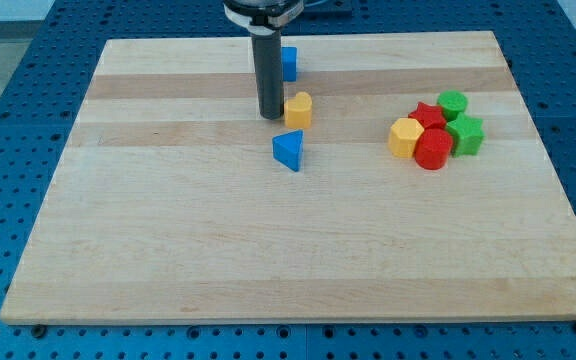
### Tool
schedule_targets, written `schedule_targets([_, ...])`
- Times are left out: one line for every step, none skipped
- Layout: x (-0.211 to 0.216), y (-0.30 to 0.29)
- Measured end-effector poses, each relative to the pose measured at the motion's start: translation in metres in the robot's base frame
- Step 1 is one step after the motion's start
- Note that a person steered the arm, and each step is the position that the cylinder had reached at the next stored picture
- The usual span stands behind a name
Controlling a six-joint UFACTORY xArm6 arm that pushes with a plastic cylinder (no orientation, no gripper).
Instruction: Push the blue cube closer to the yellow heart
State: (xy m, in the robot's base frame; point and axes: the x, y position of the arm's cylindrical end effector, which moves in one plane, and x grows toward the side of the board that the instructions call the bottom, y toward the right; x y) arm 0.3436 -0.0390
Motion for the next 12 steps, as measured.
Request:
schedule_targets([-0.020,0.000])
schedule_targets([-0.029,0.011])
schedule_targets([-0.039,0.037])
schedule_targets([-0.063,0.050])
schedule_targets([-0.089,0.053])
schedule_targets([-0.110,0.051])
schedule_targets([-0.112,0.029])
schedule_targets([-0.112,0.019])
schedule_targets([-0.110,0.019])
schedule_targets([-0.099,0.019])
schedule_targets([-0.086,0.019])
schedule_targets([-0.072,0.019])
